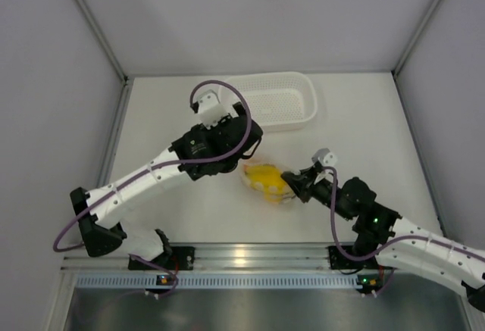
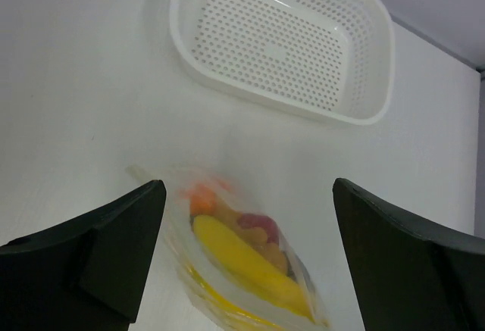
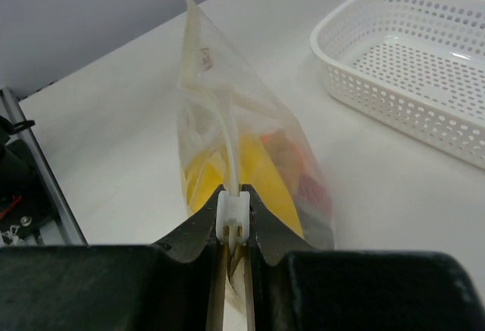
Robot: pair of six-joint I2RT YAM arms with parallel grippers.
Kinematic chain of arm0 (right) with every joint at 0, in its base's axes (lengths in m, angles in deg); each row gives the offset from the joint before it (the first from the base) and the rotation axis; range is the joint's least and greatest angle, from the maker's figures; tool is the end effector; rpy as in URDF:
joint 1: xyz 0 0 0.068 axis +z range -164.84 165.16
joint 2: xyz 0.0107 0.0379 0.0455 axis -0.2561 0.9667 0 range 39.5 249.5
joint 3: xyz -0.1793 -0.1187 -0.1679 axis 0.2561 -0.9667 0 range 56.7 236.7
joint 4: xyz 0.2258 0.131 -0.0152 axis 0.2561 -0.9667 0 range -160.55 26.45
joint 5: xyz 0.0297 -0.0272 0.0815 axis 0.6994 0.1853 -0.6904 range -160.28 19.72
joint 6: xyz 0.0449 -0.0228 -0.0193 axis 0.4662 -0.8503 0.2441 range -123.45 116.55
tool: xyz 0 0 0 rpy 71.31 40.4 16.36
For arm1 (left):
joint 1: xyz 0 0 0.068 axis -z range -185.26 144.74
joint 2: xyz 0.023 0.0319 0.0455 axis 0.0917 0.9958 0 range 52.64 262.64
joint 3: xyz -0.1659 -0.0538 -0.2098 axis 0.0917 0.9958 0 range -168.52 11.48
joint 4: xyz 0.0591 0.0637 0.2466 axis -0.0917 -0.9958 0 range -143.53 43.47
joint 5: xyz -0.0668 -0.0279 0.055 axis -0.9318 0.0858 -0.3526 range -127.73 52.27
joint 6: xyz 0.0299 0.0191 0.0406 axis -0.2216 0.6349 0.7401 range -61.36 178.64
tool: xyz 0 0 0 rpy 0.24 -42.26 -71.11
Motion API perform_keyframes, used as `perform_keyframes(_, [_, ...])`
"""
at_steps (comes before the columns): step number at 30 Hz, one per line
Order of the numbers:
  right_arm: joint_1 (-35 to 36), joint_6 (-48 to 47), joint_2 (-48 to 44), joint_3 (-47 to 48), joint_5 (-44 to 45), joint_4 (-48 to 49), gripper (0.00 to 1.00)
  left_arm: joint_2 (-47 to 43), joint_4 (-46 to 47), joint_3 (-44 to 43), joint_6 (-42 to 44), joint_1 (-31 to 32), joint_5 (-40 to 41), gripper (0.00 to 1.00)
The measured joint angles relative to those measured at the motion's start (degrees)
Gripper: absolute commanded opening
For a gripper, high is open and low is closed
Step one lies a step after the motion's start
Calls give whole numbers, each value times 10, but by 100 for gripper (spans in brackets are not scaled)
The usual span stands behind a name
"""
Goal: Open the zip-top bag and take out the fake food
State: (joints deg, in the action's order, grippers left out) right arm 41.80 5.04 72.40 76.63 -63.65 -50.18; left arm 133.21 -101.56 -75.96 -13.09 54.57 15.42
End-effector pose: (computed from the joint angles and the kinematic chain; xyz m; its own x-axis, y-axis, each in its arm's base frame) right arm 0.0915 0.1313 0.2611 -0.1093 0.1006 -0.9889 -0.7582 0.6349 0.1484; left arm 0.1635 -0.2246 0.3917 -0.3550 -0.5224 -0.7753 -0.2770 0.8509 -0.4465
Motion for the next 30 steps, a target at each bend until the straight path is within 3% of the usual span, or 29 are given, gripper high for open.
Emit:
perform_keyframes(3, [0,-16,-19,28,-3,-76,0,-9,70,5,123,-1,-50,98])
perform_keyframes(5, [0,-27,-25,50,-9,-128,0,-19,134,24,228,-2,-125,95])
perform_keyframes(10, [0,-42,-24,75,-47,-181,0,-44,297,129,479,-2,-396,98])
perform_keyframes(15, [1,-45,-20,75,-76,-208,0,-71,378,223,634,-1,-575,98])
perform_keyframes(19, [2,-45,-21,75,-91,-218,0,-111,425,269,702,-15,-666,98])
perform_keyframes(26, [2,-45,-16,80,-89,-218,0,-132,492,278,711,-66,-795,98])
perform_keyframes(30, [2,-45,-17,87,-90,-220,0,-107,488,272,721,-74,-848,88])
